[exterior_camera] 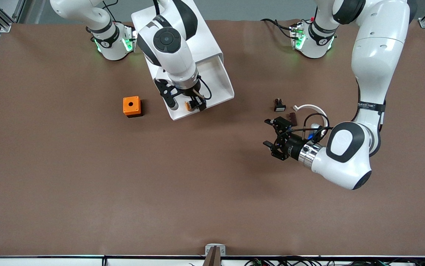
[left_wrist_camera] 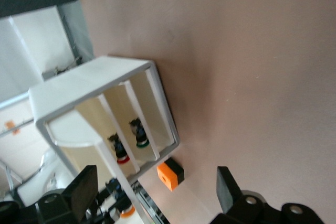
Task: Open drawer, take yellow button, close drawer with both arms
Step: 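Grasp the yellow button with the right gripper while the left gripper withdraws, then carry the yellow button out while the left gripper pushes the drawer shut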
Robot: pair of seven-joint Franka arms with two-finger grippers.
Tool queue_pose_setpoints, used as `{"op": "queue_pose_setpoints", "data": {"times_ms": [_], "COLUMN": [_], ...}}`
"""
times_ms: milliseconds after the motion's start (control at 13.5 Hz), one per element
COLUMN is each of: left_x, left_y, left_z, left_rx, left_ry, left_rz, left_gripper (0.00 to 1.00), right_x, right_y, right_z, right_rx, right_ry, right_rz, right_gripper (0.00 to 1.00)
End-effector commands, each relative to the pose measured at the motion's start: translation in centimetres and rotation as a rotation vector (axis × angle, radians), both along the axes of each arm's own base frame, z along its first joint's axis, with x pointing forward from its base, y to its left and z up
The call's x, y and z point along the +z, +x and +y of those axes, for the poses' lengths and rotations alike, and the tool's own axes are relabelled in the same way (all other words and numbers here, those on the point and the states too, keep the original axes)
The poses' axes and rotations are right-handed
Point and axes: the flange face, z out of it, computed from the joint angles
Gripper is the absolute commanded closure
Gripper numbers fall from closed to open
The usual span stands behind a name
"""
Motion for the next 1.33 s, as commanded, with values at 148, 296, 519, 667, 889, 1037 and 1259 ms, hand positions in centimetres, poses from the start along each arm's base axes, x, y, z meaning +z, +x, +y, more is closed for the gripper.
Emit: {"op": "queue_pose_setpoints", "data": {"times_ms": [148, 296, 519, 667, 889, 1037, 1259], "left_x": [3.4, 3.9, 6.0, 7.1, 5.7, 4.8, 3.5], "left_y": [-0.1, 0.0, -0.4, -0.3, -1.7, -3.8, -4.8], "left_z": [1.2, 1.4, -0.3, -1.8, -6.4, -11.9, -15.6], "left_rx": [-0.182, -0.226, -0.277, -0.274, -0.445, -0.57, -0.609], "left_ry": [-0.071, -0.116, -0.154, -0.158, -0.053, 0.049, 0.062], "left_rz": [-0.214, -0.266, -0.345, -0.401, -0.518, -0.598, -0.67], "left_gripper": [0.01, 0.01, 0.01, 0.01, 0.0, 0.0, 0.0], "right_x": [1.1, 2.1, 3.9, 5.2, 7.0, 7.3, 7.0], "right_y": [0.4, 1.2, 3.3, 4.9, 7.5, 9.4, 11.7], "right_z": [-0.4, -0.8, -3.4, -5.5, -9.5, -12.6, -17.2], "right_rx": [0.052, 0.063, 0.183, 0.238, 0.326, 0.374, 0.435], "right_ry": [-0.007, 0.003, -0.011, -0.02, -0.023, -0.019, -0.016], "right_rz": [-0.021, -0.034, -0.015, -0.003, 0.004, -0.008, -0.014], "right_gripper": [0.96, 0.99, 1.0, 1.0, 1.0, 1.0, 1.0]}}
